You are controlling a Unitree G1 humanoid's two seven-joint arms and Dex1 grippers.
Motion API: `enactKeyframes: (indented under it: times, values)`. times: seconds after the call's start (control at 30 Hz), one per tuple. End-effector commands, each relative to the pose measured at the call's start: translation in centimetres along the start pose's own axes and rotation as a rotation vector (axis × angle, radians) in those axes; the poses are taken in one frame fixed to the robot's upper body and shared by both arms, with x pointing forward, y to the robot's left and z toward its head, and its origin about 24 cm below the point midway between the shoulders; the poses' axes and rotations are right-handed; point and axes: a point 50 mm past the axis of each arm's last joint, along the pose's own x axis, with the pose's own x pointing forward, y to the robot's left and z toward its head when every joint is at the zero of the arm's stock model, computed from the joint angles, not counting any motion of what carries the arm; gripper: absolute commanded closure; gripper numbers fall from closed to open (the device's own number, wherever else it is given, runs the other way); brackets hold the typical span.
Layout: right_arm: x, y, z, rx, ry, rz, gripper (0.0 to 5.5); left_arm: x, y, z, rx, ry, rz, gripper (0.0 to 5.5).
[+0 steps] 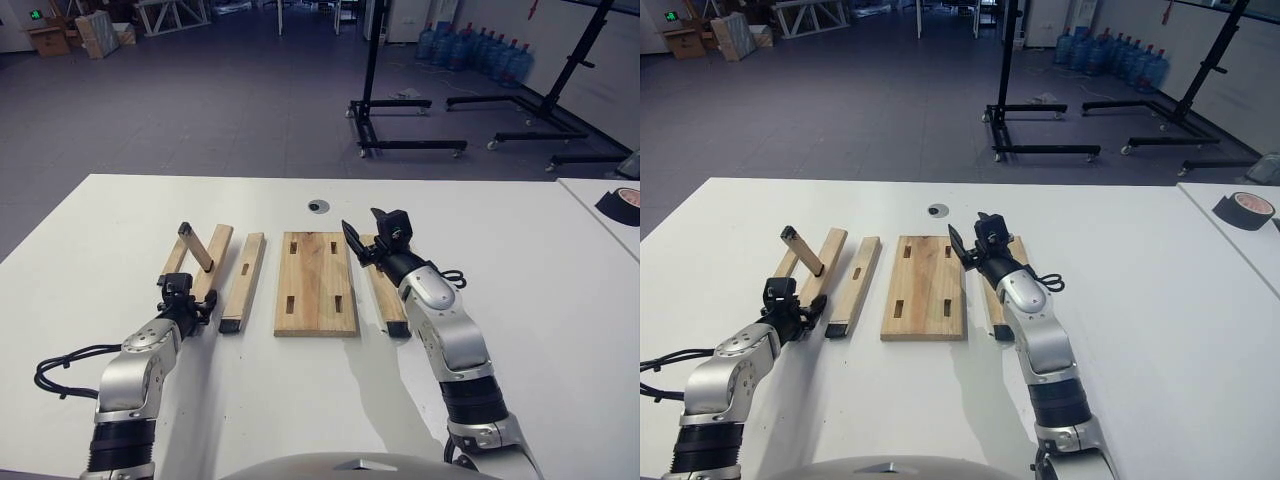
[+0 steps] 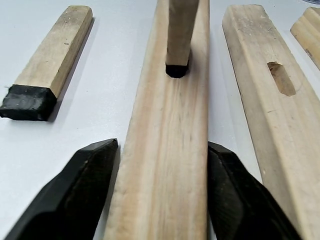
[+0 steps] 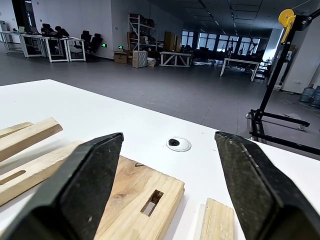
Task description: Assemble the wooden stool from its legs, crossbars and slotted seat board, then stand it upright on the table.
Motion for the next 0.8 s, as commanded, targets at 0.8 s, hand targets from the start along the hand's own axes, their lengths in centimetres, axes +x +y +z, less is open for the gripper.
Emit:
enactKeyframes:
  times: [0.8]
  values:
    - [-4.1, 1.5, 5.8, 0.928, -0.288, 0.776, 2.14, -6.3, -5.8, 5.7, -0.417, -0.316, -1.216, 3.47]
